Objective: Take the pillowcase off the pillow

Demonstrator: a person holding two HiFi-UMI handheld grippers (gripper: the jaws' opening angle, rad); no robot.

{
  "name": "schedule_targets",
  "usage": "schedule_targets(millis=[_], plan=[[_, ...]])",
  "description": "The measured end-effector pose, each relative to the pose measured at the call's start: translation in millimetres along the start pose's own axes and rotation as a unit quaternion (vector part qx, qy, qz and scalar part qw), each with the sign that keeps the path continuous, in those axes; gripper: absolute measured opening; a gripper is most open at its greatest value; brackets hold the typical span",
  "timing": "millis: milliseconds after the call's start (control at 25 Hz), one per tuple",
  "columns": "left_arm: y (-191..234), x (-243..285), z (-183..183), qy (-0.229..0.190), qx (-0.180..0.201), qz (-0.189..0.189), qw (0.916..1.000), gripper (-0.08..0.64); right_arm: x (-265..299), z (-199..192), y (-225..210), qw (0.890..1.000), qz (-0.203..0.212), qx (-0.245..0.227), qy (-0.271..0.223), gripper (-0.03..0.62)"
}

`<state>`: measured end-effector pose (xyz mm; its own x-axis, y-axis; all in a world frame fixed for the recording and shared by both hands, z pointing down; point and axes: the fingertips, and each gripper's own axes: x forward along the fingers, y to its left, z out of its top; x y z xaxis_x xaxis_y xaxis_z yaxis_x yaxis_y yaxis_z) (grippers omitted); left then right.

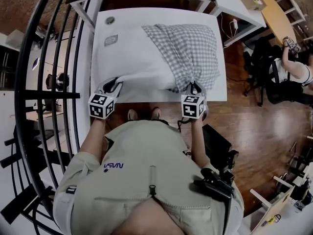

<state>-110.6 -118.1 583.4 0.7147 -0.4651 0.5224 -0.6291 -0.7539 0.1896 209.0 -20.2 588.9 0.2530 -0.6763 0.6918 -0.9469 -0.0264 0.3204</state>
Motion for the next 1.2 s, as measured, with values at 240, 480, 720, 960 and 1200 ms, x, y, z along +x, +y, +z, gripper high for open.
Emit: schedule_targets(millis=[240,480,720,960,1200], plan=[[-30,-38,26,-0.032,-0.011,-0.001,0.9994,0.169,-48,29,13,0.993,0.084,0.044,-0.068,0.098],[-64,-68,76,-0.094,-0.01,0.009,0.9955,0.178,-82,102,-6,0.974,0.115,0.042,-0.189,0.098],[-62,-34,155,-0.126,0.082,0.028,0.9883,0.239,-59,177,-13,0.961,0.142,-0.002,-0.239,0.098],[-20,41,211,-0.103,0.128,0.03,0.986,0.291,-5,263,-9,0.958,0.181,-0.014,-0.22,0.108],[13,120,191,-0.016,0.114,0.016,0.9933,0.342,74,295,23,0.965,0.23,-0.048,-0.118,0.161]])
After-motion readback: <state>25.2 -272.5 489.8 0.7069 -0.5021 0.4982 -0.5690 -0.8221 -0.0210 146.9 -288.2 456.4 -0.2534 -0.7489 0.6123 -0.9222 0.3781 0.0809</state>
